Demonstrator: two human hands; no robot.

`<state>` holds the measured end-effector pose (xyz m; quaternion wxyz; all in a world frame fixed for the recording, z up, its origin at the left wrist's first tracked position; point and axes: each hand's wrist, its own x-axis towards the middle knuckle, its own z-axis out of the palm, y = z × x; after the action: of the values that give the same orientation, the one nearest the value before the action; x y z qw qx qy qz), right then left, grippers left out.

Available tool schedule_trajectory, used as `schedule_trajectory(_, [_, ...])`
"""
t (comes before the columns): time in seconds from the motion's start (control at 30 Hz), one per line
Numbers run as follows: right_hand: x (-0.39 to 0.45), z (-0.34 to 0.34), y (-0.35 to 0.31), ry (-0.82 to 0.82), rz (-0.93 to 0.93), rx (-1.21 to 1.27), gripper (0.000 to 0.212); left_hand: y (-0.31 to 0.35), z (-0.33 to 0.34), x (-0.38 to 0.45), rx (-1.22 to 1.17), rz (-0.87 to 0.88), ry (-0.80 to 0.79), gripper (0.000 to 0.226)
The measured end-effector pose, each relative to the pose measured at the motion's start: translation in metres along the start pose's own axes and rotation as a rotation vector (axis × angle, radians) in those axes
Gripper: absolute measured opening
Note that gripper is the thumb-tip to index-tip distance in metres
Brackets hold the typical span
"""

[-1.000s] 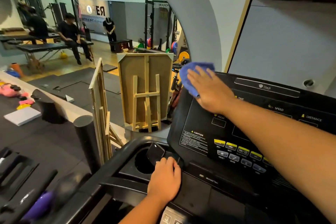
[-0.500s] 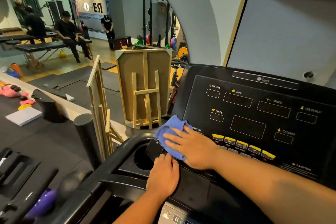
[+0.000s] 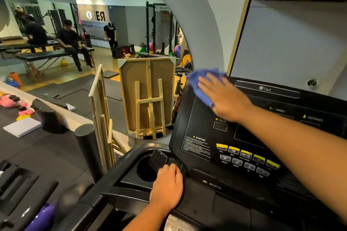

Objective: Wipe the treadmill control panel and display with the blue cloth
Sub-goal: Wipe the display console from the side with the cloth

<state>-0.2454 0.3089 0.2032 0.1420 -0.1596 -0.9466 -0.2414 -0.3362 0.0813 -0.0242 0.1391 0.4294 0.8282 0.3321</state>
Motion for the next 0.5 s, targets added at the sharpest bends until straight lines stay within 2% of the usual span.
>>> schedule_trajectory(0.1, [0.019, -0.001, 0.011, 0.055, 0.2, 0.023, 0.069, -0.001, 0.001, 0.0, -0.008, 0.004, 0.003, 0.023])
schedule_trajectory(0.17, [0.017, 0.01, -0.003, 0.104, 0.209, -0.006, 0.068, -0.001, 0.002, 0.001, -0.008, 0.004, 0.006, 0.022])
schedule_trajectory(0.27, [-0.006, 0.031, -0.037, 0.07, 0.041, -0.056, 0.074, -0.002, 0.003, 0.001, -0.015, 0.003, 0.015, 0.022])
schedule_trajectory(0.4, [-0.058, 0.065, -0.09, -0.082, -0.203, 0.003, 0.082, -0.003, 0.003, 0.0, -0.005, 0.003, 0.009, 0.022])
schedule_trajectory(0.5, [-0.071, 0.072, -0.092, -0.197, -0.328, 0.026, 0.079, 0.0, 0.002, -0.001, 0.0, -0.003, 0.004, 0.022])
